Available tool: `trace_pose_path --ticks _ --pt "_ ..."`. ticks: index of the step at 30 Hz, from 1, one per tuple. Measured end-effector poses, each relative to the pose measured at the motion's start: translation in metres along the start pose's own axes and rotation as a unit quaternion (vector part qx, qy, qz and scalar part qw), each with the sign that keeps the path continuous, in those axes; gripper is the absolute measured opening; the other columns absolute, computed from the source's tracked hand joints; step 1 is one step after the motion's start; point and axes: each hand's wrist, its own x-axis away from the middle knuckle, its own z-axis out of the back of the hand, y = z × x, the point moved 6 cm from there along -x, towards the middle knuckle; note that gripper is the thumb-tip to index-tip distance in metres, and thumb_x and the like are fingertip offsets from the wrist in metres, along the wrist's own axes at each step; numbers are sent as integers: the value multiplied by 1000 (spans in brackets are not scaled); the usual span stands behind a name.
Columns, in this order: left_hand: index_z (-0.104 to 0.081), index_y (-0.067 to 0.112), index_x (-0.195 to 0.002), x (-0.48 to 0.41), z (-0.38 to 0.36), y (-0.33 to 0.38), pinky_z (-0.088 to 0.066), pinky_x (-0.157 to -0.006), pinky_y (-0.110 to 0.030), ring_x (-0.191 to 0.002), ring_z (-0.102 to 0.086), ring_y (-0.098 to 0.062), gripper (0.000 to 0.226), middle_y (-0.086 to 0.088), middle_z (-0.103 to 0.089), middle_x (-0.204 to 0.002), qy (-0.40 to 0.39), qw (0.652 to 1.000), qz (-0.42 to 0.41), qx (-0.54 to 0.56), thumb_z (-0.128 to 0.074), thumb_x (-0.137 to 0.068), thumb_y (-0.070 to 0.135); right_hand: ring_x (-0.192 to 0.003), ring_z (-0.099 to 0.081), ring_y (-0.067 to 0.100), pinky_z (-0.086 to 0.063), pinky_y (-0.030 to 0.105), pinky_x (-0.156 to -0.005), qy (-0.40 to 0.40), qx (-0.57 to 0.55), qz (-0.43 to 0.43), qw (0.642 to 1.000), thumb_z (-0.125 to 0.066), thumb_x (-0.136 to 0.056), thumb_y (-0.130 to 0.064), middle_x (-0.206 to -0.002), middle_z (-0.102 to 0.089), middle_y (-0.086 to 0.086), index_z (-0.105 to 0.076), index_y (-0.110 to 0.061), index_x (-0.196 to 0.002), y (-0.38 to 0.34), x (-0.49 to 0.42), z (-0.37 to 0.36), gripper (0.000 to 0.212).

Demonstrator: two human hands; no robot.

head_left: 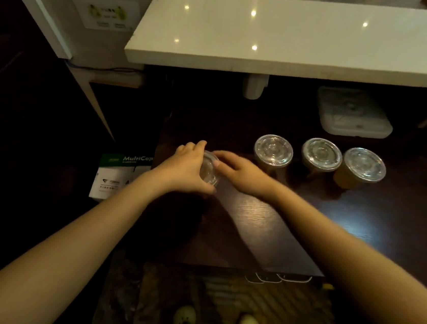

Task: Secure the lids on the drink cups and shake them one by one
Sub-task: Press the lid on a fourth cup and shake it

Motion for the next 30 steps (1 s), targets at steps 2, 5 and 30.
trace_pose_path --ticks 2,5,30 --pt "-5 11 -148 10 -8 -5 -28 -109 -38 -140 -18 -28 116 -11 -21 -151 0 1000 8 19 -77 -64 47 -122 -53 17 -39 32 -106 18 -66 -9 998 -46 -97 -20 -132 -56 8 -48 -10 -134 9 3 -20 38" --pt "-6 11 -148 26 -23 -13 -27 -110 -38 -140 -18 -27 113 -10 -20 -151 -7 1000 15 24 -74 -66 49 -121 -53 17 -41 36 -107 37 -143 -32 988 -45 -97 -18 -133 -56 9 -48 -10 -134 22 10 -44 37" --pt "-41 9 -138 55 -88 -49 -37 -90 -23 -118 -50 -21 49 -8 -47 -134 265 927 33 265 -27 -95 29 -104 -48 -13 -34 2 -88 178 -54 35 982 -36 -98 -17 -119 -53 -9 -51 -15 -130 39 18 -96 35"
